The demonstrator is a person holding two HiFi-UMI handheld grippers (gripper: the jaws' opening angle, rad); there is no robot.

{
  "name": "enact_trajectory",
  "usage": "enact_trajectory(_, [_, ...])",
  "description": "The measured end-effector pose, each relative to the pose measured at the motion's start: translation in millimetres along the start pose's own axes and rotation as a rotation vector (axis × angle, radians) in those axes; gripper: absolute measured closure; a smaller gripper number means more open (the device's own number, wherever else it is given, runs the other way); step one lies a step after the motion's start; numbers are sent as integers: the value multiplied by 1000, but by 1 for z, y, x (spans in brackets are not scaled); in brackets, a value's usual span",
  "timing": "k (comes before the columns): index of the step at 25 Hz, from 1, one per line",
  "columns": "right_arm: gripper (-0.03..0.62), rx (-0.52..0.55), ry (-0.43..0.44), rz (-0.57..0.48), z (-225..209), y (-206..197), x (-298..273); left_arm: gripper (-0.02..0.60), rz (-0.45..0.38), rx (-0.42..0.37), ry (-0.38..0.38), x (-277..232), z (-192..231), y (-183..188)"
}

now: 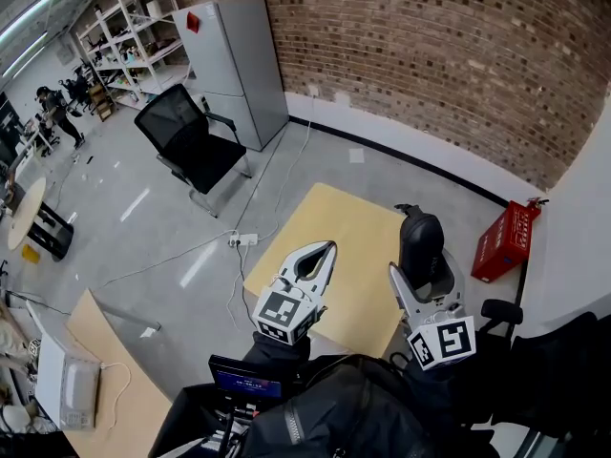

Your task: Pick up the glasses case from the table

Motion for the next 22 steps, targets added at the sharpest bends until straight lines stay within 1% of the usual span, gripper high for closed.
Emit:
enact_trajectory(11, [233,10,-2,4,0,0,1,581,1,-8,1,0,-1,-1])
enact_trajectory(17, [233,10,0,11,1,2,2,581,-2,-19,-1,-1,-5,5])
enact_trajectory(22, [233,11,8,17,7,-4,-1,581,7,-23,1,3,0,-1])
Point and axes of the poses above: the fingertips, and each gripper's own axes: x backward along the fingers, z to its left, y out of its top, the point moved 5 cm from there along x, backward along the fingers, and after that the axes turned 7 degrees about y, right-handed, at the moved point
